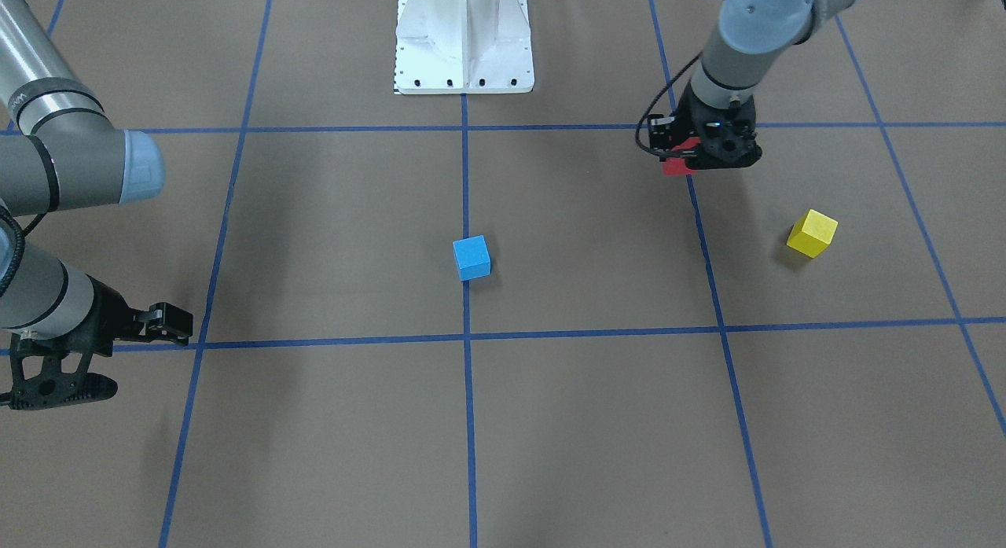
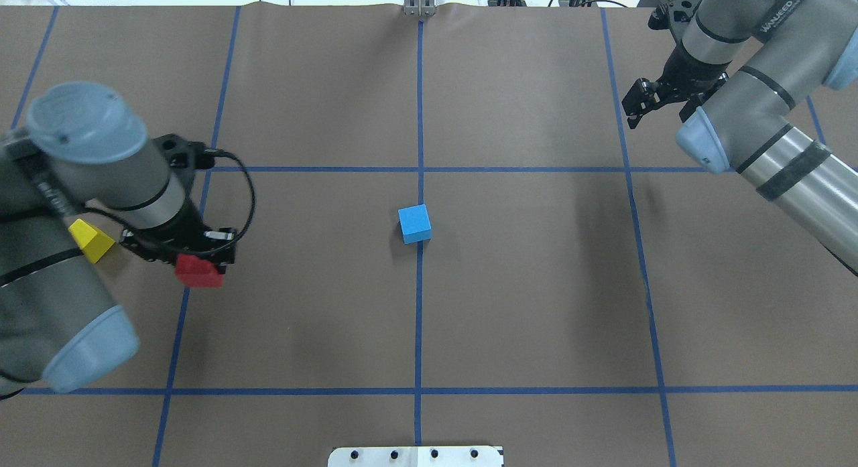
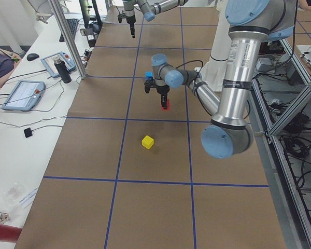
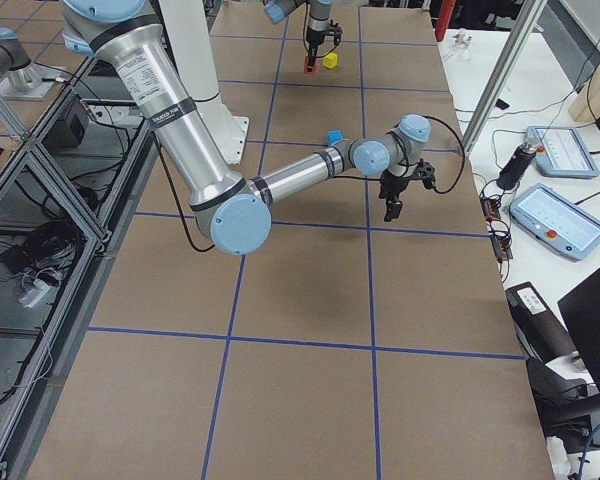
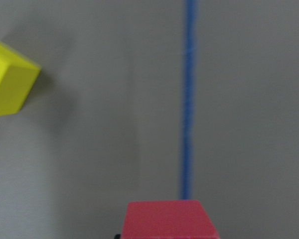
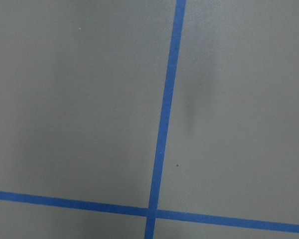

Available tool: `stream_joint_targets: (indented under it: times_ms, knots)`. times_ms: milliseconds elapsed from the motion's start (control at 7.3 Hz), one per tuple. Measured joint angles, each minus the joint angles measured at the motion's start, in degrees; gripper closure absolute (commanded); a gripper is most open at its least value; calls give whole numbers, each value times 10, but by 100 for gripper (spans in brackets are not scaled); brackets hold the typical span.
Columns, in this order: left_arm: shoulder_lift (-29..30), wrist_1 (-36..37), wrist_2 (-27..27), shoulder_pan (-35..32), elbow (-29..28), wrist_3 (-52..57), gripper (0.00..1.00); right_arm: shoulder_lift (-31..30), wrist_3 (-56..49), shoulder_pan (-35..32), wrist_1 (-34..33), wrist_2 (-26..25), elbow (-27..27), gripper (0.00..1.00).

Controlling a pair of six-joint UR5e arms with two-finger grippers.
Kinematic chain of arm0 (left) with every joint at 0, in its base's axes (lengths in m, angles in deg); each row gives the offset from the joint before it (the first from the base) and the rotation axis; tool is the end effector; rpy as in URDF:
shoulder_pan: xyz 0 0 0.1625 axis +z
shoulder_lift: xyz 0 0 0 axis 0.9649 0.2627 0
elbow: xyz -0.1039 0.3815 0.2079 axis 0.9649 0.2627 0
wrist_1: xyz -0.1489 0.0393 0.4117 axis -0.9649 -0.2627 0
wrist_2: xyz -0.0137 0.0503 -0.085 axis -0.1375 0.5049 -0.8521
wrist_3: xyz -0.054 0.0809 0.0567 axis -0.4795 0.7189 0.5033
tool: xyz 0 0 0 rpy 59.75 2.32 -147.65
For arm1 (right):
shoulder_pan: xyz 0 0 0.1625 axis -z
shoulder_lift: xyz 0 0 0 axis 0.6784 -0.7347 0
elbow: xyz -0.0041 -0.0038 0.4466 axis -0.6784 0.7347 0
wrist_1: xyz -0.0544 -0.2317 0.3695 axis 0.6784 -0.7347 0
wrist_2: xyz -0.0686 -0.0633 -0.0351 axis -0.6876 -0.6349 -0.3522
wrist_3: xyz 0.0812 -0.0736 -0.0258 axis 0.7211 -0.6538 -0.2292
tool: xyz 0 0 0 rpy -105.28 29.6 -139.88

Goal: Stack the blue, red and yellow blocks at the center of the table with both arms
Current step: 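Carry the red cube with the left gripper above the blue cube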

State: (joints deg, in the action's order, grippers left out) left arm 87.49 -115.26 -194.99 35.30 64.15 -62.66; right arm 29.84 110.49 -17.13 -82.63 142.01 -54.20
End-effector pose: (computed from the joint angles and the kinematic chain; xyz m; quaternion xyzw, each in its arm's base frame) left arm 0.4054 -0.4318 0.2784 -0.0646 0.3443 0.0224 0.9364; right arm -0.3166 -0.6729 0.4344 -0.0023 -0.3660 -0.0650 0.9283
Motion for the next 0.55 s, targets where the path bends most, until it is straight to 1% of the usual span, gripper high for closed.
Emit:
stream_joint_targets:
  times_ms: [137,274,411,548]
  knots:
    - [104,58,-2,1,-50,-22,100,-2,-2,-3,0,0,0,0]
    - [178,66,-3,3,-111,-51,100,-7,-12,-12,0,1,0,0]
    - [243,43,-4,5,-189,-77,100,-15,-40,-30,-1,3,0,0]
    - [290,3,-4,9,-262,-95,100,-26,-73,-53,-3,3,0,0]
